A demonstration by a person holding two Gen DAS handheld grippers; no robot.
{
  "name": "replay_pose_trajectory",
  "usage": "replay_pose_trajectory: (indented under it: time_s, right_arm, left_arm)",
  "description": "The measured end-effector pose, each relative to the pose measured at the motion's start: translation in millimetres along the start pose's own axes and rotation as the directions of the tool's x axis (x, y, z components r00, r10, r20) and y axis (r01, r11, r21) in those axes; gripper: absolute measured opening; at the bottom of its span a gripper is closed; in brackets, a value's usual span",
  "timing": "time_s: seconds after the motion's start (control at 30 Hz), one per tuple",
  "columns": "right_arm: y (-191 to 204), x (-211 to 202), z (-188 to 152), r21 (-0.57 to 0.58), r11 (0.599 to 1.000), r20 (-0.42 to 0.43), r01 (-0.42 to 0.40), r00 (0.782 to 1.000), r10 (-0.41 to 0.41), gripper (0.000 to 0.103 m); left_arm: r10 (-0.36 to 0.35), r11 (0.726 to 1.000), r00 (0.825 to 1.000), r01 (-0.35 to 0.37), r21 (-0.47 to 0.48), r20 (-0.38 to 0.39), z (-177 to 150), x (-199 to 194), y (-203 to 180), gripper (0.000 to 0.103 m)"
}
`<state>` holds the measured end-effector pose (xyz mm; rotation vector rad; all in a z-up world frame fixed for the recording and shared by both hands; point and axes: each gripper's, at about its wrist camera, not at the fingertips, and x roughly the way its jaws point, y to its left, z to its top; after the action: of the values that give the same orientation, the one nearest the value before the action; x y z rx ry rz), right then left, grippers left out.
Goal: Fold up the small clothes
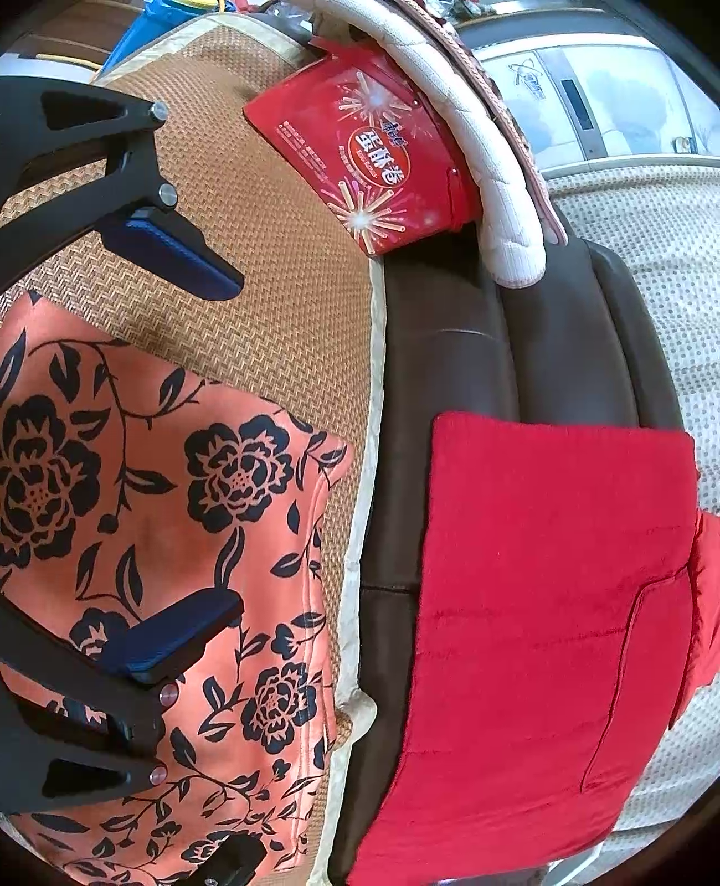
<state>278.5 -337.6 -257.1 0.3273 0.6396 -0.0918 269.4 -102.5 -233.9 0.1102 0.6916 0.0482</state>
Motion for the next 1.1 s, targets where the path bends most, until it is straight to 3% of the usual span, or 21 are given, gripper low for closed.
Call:
replay_pose_trajectory:
  time_s: [0.73,0.97,1.1]
  right_arm:
    - [-37.8,-10.1,2.2,0.045,0.996,-0.001,0.076,0.997,-0.077,0.063]
    - [-66.7,-5.1,2.5,0.105,0.982,-0.050,0.154,0.987,-0.150,0.063]
    - [-91.3,12.3,-4.9,0.143,0.962,-0.167,0.232,0.964,-0.207,0.062]
  left_arm:
    - [-0.031,0.998,1.000,0.031,0.051,-0.006,-3.9,4.8,-40.3,0.103]
    - [-0.041,0.994,0.992,0.052,0.094,-0.119,-13.2,29.2,-60.7,0.103]
    - [-0.030,0.992,0.961,0.061,0.106,-0.274,-27.2,60.1,-69.9,0.103]
